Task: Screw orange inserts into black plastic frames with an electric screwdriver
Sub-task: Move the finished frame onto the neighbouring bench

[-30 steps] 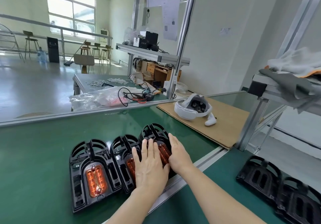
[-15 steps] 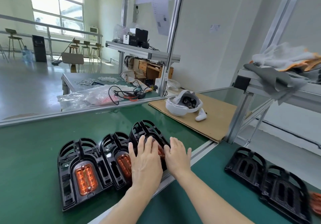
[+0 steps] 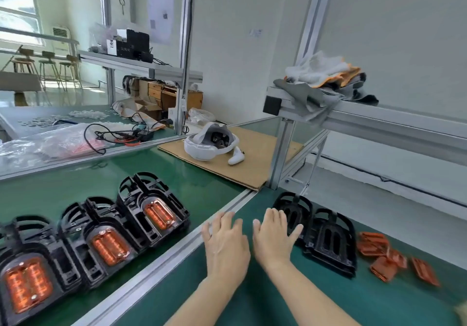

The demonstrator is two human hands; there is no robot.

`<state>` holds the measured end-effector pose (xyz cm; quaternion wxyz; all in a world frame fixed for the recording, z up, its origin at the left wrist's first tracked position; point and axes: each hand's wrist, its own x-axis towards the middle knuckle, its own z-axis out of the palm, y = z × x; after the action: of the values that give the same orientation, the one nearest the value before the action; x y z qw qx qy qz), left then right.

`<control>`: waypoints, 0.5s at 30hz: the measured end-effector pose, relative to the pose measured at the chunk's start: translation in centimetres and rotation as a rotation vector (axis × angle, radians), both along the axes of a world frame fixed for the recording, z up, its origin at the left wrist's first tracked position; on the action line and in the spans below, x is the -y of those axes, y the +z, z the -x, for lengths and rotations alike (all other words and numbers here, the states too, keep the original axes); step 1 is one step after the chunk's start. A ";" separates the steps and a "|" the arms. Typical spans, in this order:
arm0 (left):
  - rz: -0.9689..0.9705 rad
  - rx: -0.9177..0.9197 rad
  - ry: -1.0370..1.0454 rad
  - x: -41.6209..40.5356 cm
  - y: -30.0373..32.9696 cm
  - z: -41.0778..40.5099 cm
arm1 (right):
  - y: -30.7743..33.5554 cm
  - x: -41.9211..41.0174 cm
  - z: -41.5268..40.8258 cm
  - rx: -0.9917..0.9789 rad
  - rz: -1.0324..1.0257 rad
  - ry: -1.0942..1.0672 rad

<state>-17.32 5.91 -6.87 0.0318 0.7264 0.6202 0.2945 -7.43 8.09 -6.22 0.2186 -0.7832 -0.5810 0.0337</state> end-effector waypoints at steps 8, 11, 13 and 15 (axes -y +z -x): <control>0.119 0.081 -0.252 1.6 -1.8 -9.0 | -0.4 3.5 -9.2 0.069 0.006 -0.259; 0.178 0.119 -0.309 2.3 -2.7 -11.5 | -0.9 4.8 -12.0 0.094 0.022 -0.344; 0.213 0.154 -0.332 2.6 -3.0 -12.5 | -1.3 5.3 -13.5 0.077 0.031 -0.386; 0.249 0.203 -0.356 2.6 -3.1 -13.2 | -1.6 5.6 -14.7 0.069 0.047 -0.421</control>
<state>-4.13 3.32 -9.98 0.2347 0.7815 0.5073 0.2773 7.23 2.52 -7.87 0.1827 -0.8929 -0.4107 -0.0261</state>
